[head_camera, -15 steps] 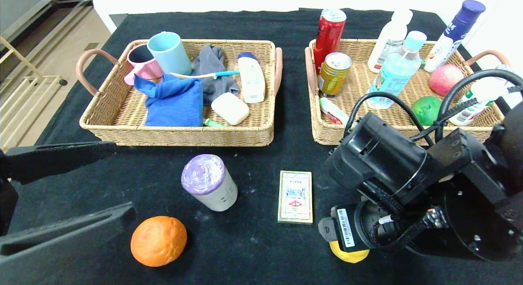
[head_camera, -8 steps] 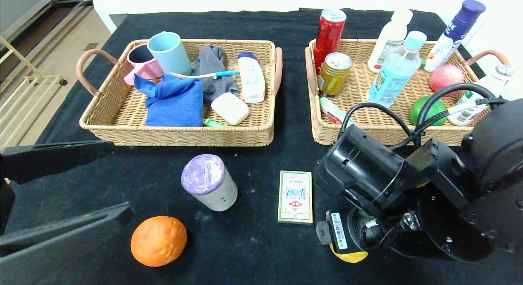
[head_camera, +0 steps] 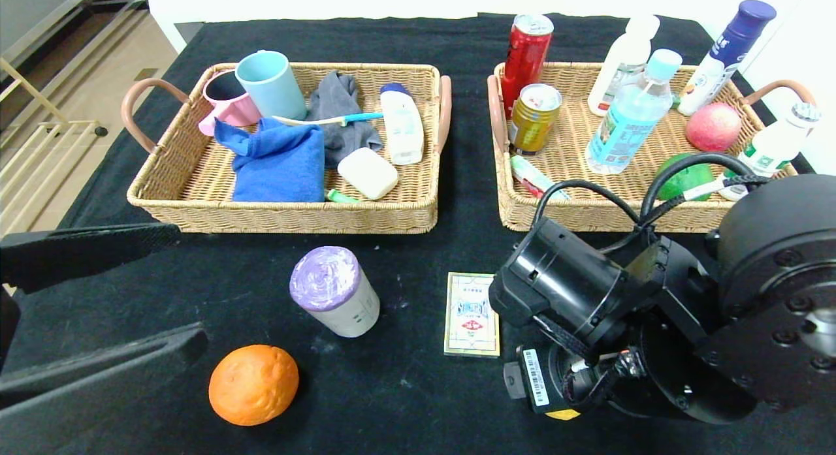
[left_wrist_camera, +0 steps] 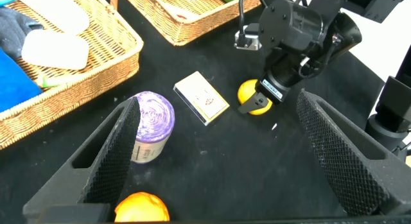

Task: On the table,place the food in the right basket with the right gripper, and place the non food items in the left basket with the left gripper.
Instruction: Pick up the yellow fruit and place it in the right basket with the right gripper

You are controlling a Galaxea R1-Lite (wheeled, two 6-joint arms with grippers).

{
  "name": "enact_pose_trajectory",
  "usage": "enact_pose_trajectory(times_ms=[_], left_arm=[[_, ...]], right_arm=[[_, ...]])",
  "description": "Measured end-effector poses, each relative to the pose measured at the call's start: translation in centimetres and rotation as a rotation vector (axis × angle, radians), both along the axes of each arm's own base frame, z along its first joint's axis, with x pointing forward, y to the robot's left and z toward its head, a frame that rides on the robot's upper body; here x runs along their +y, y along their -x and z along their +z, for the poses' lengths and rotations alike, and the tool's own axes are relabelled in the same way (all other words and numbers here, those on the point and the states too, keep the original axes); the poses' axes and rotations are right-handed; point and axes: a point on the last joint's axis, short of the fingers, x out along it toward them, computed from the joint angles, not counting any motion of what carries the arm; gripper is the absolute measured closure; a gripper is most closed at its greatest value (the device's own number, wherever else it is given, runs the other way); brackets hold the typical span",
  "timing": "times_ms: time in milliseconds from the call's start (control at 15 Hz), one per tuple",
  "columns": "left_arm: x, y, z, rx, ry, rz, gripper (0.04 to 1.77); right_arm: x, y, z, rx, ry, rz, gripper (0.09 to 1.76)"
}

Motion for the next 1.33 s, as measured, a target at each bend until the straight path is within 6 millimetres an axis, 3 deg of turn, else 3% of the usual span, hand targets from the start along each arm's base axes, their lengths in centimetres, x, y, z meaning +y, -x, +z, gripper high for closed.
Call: enact_pose_trajectory(times_ms=[400, 467, 600, 667, 1333], left_arm=[[0.01, 0.02, 0.00, 0.000, 0.000, 0.000, 0.05], [0.01, 0.02, 0.00, 0.000, 0.000, 0.000, 0.05], [0.01, 0.01, 0.00, 0.000, 0.000, 0.000, 0.05], [0.01, 0.02, 0.00, 0.000, 0.000, 0.000, 0.05], [0.00, 0.00, -0.05, 0.002, -0.001, 0.000, 0.05]], right_arm=[[0.14, -0.13, -0.29, 0.005, 0.009, -0.001, 0.15], [0.12, -0.24, -0.36, 0.006, 0.010, -0.004, 0.23], [0.06, -0.46, -0.49, 0.008, 0.013, -0.010, 0.57], [0.04, -0.52, -0.53, 0.009, 0.014, -0.012, 0.63], [-0.06, -0.62, -0.51, 0.009, 0.013, -0.016, 0.67]])
